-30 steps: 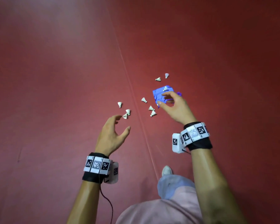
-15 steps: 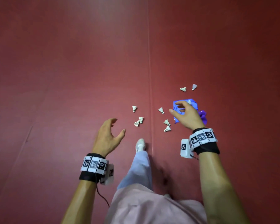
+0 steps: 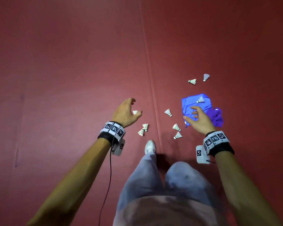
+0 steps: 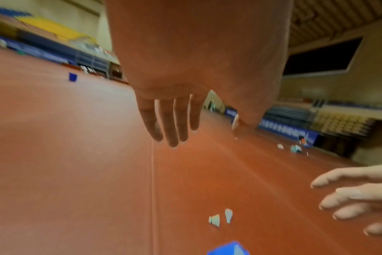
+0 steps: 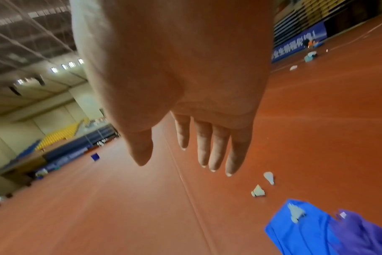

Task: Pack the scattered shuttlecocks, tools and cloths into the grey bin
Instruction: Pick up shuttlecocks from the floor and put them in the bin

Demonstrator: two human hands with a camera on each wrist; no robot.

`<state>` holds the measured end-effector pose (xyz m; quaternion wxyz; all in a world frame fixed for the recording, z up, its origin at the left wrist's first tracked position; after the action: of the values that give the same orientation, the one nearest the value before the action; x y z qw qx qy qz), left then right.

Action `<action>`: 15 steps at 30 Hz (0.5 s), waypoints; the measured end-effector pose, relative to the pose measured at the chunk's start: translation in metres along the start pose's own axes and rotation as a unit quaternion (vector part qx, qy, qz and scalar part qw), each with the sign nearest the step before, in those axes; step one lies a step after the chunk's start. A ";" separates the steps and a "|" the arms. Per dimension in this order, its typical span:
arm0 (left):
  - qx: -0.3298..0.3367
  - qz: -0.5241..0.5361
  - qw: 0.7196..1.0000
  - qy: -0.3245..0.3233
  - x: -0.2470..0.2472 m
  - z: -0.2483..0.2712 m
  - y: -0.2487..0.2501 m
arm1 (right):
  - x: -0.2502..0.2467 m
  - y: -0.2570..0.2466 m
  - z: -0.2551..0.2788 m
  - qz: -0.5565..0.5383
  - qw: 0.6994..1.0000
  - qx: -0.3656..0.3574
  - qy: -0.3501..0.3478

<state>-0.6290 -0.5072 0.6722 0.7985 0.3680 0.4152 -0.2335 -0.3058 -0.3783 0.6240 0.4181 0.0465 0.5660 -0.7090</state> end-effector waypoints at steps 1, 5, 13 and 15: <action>-0.003 -0.017 1.000 -0.025 0.014 -0.026 -0.004 | 0.011 0.015 -0.019 0.004 1.000 0.017 -0.008; -0.026 -0.124 0.984 -0.122 0.104 -0.108 -0.039 | 0.066 0.093 -0.091 0.027 0.995 0.067 -0.068; -0.016 -0.338 0.903 -0.264 0.355 -0.200 -0.168 | 0.194 0.307 -0.203 0.153 0.945 0.130 -0.257; 0.000 -0.359 0.894 -0.267 0.411 -0.221 -0.194 | 0.223 0.358 -0.235 0.181 0.937 0.127 -0.269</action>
<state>-0.6448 -0.4821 0.1681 0.7409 0.1175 0.2907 -0.5939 -0.3143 -0.3045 0.1467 0.6666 0.0082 0.3191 -0.6736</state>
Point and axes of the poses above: each hand's wrist, its own z-axis away from the middle knuckle, its own x-axis out of the palm, y = z × x, the point moved 1 cm from there along -z, towards the middle knuckle, and after that the axes turned 10 degrees about -x, right-handed, at the moved point
